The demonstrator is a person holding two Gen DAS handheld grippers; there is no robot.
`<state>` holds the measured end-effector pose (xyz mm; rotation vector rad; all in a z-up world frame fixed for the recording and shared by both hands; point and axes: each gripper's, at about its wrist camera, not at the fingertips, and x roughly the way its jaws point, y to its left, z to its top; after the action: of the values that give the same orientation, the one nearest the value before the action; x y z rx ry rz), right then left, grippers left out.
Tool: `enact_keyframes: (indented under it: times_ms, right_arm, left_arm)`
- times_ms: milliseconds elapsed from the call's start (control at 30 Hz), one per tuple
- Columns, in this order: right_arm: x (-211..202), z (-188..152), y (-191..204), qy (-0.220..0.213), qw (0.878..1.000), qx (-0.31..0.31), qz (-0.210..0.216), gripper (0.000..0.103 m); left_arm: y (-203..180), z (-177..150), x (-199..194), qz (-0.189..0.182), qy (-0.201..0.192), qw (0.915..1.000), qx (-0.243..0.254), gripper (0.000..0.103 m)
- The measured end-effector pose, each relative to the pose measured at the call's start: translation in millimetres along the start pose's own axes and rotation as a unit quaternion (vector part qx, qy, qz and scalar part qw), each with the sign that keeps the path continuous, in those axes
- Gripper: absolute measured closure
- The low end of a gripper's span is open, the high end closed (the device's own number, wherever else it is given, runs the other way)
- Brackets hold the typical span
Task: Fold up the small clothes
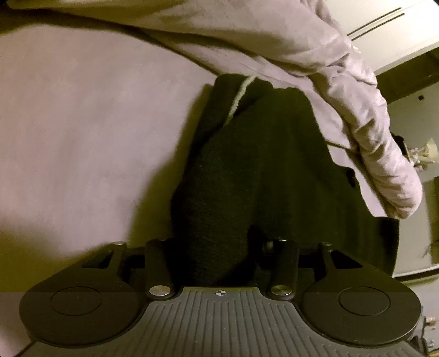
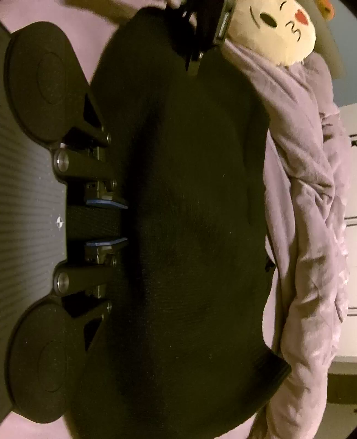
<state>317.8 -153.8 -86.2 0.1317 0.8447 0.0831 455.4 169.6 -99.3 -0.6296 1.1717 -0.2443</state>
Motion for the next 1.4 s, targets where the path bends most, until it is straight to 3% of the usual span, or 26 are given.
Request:
enact_keyframes:
  times_ms: [67,133,167,267,300,433,700,833,967,1167,1267,1400]
  right_arm:
    - [-4,-2,-5,0.003,1.0,0.007,0.01,0.081]
    - [-8,-4,-5,0.007,1.0,0.008,0.015,0.079]
    - [-10,-4,-4,0.008,1.0,0.007,0.015,0.076]
    - [-15,-7,0,0.008,1.0,0.014,0.021,0.07]
    - [-19,-9,1,0.006,1.0,0.018,0.023,0.069]
    - [-31,-11,-3,-0.007,0.999,0.036,0.027,0.069]
    - [-32,-3,-15,-0.046,0.996,0.071,0.025,0.074]
    - [-4,-5,-19,-0.005,0.996,0.08,0.035,0.075]
    - [-27,-1,-28,-0.027,0.995,0.085,0.034,0.075]
    - [-69,-6,-67,-0.064,0.991,0.116,0.008,0.074]
    - [-76,-9,-91,-0.065,0.988,0.138,-0.006,0.074]
    - [-79,-14,-113,-0.054,0.986,0.158,-0.016,0.074]
  left_arm:
    - [-2,2,2,-0.011,0.007,0.9999,-0.002,0.033]
    - [-6,3,6,-0.005,0.009,0.9999,-0.003,0.033]
    - [-9,3,7,0.002,0.009,1.0,-0.002,0.038]
    - [-12,4,4,0.001,0.012,0.9999,-0.008,0.07]
    - [-13,4,1,-0.006,0.01,0.9998,-0.019,0.072]
    - [-31,2,-19,-0.011,-0.012,0.9998,-0.014,0.074]
    - [-85,-7,-53,-0.062,-0.036,0.9974,-0.014,0.074]
    - [-128,-17,-55,-0.07,-0.037,0.9968,0.003,0.075]
    - [-170,-35,-44,-0.085,-0.03,0.9959,-0.002,0.075]
    - [-245,-74,-5,-0.084,-0.03,0.9947,0.051,0.075]
    - [-273,-98,28,-0.051,-0.028,0.9927,0.106,0.07]
    - [-285,-124,73,0.009,0.014,0.9864,0.163,0.059]
